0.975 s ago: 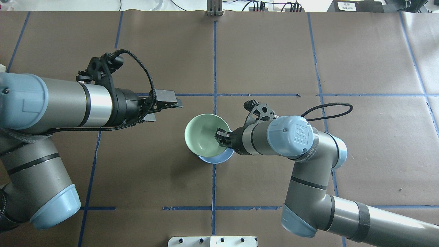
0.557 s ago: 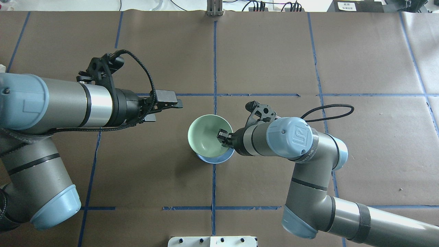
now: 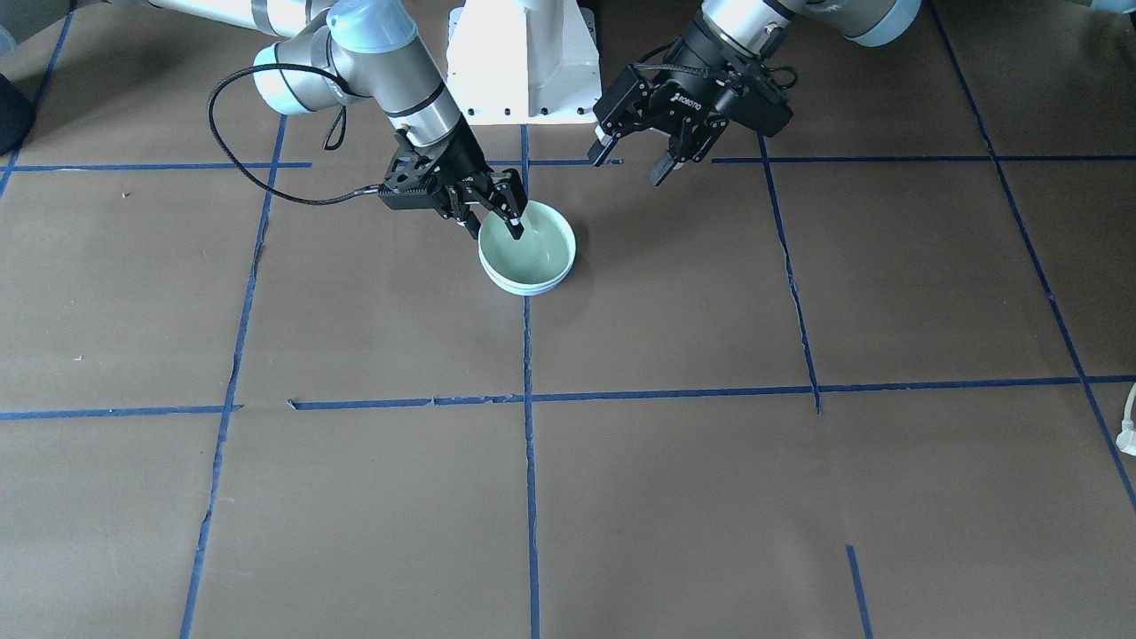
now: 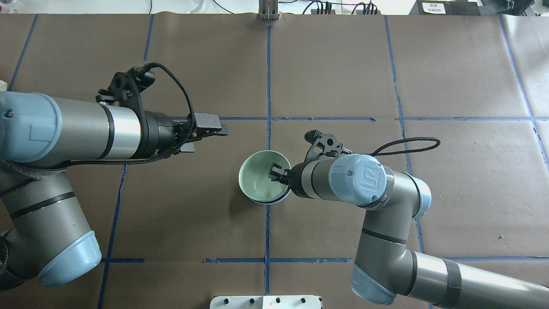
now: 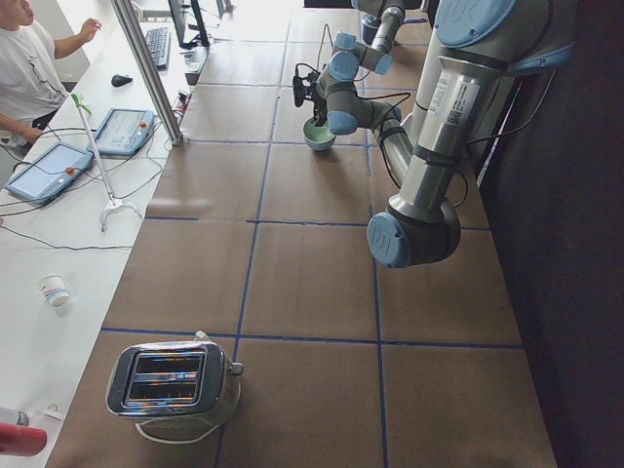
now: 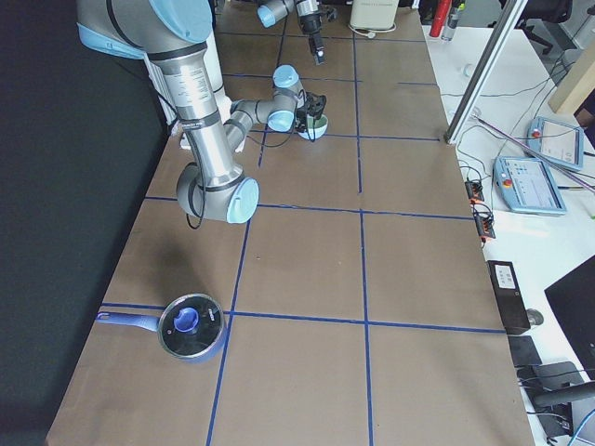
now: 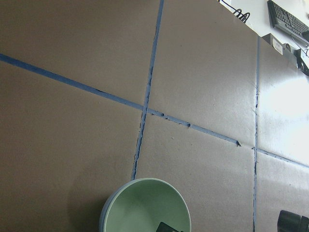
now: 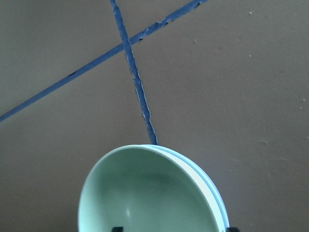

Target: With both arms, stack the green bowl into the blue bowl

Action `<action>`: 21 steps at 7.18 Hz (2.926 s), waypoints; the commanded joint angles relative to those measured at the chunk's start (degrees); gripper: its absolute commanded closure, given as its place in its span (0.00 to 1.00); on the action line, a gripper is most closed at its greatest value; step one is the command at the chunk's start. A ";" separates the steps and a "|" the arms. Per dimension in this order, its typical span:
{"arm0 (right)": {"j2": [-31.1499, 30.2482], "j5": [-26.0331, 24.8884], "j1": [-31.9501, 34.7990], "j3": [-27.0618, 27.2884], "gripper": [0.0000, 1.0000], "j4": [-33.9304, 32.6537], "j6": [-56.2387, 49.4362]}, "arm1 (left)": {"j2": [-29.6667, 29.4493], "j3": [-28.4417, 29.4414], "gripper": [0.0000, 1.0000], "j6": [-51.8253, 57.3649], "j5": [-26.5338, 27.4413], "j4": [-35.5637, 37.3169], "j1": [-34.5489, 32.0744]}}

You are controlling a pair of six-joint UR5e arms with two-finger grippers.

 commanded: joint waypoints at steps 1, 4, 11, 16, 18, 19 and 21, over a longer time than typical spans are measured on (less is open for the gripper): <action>-6.92 2.60 2.84 9.33 0.00 -3.55 -0.12 | 0.00 0.02 0.00 0.09 0.00 0.00 -0.09; -24.75 20.23 20.54 13.60 0.00 -3.04 -20.39 | 2.71 0.10 0.00 3.14 -2.87 0.44 -2.09; -32.81 42.70 63.65 -14.51 0.00 -4.52 -97.35 | 28.82 6.05 0.00 74.16 -26.16 10.02 -34.73; -26.83 41.82 67.81 -14.53 0.00 -24.65 -115.43 | 26.37 12.15 0.00 100.64 -33.36 35.30 -51.50; -26.57 42.17 67.02 -13.92 0.00 -24.83 -115.43 | 29.77 11.89 0.00 100.81 -33.75 36.74 -51.50; -26.74 42.17 66.58 -13.83 0.00 -25.61 -115.43 | 29.97 12.41 0.00 100.90 -33.92 36.65 -51.50; -27.18 41.91 66.31 -13.82 0.00 -25.62 -115.43 | 29.71 12.15 0.00 100.90 -33.93 36.12 -51.50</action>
